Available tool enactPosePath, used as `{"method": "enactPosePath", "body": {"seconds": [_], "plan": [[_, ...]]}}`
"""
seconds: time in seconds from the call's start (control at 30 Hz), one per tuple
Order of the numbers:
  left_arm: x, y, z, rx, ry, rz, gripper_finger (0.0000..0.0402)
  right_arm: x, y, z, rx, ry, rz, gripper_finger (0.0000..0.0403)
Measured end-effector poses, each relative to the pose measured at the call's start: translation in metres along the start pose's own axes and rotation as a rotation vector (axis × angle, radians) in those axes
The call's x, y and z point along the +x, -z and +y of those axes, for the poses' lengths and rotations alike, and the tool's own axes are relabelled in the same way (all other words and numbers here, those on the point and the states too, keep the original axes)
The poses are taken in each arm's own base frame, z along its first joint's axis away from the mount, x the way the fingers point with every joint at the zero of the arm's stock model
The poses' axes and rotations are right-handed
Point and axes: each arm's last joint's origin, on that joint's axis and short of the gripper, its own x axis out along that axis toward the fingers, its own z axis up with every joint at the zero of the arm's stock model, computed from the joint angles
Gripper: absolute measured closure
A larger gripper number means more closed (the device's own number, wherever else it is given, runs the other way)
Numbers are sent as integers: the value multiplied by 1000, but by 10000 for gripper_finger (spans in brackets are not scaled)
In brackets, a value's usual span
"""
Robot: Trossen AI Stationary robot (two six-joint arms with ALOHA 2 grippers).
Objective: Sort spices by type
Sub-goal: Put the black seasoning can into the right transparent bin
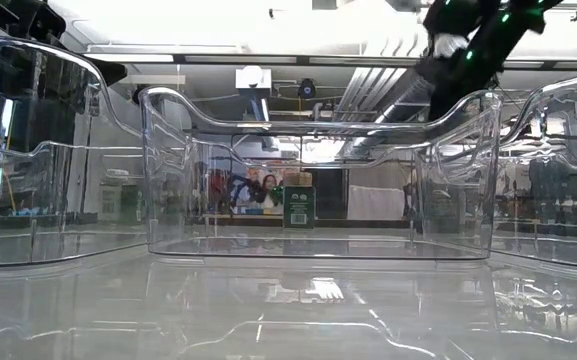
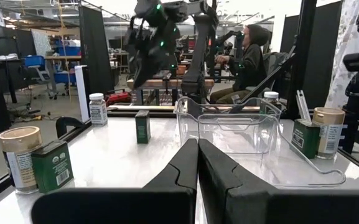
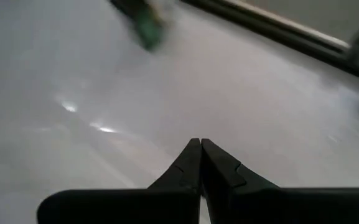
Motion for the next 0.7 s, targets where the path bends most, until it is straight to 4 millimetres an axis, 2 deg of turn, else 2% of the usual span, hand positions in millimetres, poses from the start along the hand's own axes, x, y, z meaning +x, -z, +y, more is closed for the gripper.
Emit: {"method": "enactPosePath", "body": {"seconds": [0.07, 0.17, 0.33, 0.5, 0.57, 0.7], "plan": [[0, 0, 0, 0, 0, -1, 401, -6, 0, -1, -38, -51, -3, 400], [0, 0, 0, 0, 0, 0, 402, -3, 5, -2, -167, -85, 78, 374], [0, 0, 0, 0, 0, -1, 402, 22, 10, 4, -381, -120, 202, 277], [0, 0, 0, 0, 0, 0, 402, 49, 12, 8, -613, -51, 301, 177], [0, 0, 0, 0, 0, 0, 401, 55, 9, 10, -696, -56, 326, 156], [0, 0, 0, 0, 0, 0, 401, 61, 2, 13, -866, -54, 354, 147]]}}
